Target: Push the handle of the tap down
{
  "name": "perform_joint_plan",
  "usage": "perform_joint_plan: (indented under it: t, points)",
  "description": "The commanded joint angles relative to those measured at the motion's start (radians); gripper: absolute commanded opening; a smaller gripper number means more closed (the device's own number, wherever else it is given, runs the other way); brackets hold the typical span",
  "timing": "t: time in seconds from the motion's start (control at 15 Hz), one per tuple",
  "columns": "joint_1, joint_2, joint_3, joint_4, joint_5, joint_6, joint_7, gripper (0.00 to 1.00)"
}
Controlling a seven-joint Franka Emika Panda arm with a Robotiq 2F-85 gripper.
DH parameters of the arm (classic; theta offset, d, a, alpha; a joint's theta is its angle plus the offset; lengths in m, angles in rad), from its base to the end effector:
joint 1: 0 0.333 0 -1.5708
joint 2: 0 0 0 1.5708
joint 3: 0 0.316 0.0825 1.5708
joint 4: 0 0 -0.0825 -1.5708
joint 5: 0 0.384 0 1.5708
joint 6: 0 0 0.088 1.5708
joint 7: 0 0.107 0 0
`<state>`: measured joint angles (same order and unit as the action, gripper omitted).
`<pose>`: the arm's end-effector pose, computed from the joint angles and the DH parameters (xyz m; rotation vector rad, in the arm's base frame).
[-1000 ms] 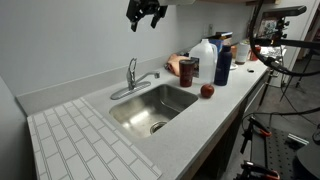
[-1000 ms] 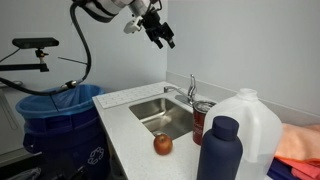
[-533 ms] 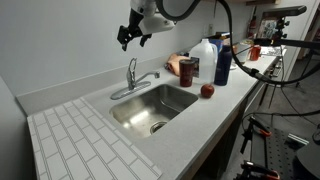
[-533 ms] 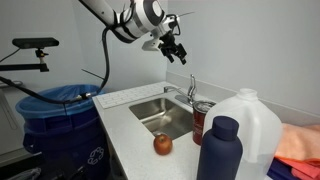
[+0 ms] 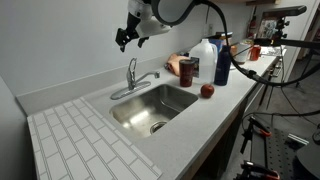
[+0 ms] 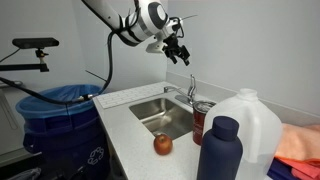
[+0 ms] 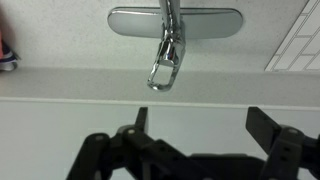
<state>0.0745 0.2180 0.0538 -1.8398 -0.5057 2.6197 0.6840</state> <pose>0.6504 0.0927 0.4710 2.8638 -0.2748 0.9618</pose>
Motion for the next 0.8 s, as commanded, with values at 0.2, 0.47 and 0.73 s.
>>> perform_joint_plan:
  t: [0.2,0.47,0.73]
  points:
    - [0.03,0.128,-0.063,0.129,-0.039,0.117,0.053,1.0]
    - [0.016,0.195,-0.047,0.21,0.017,0.102,0.026,1.0]
    - [0.058,0.226,-0.091,0.226,0.171,0.072,-0.045,1.0]
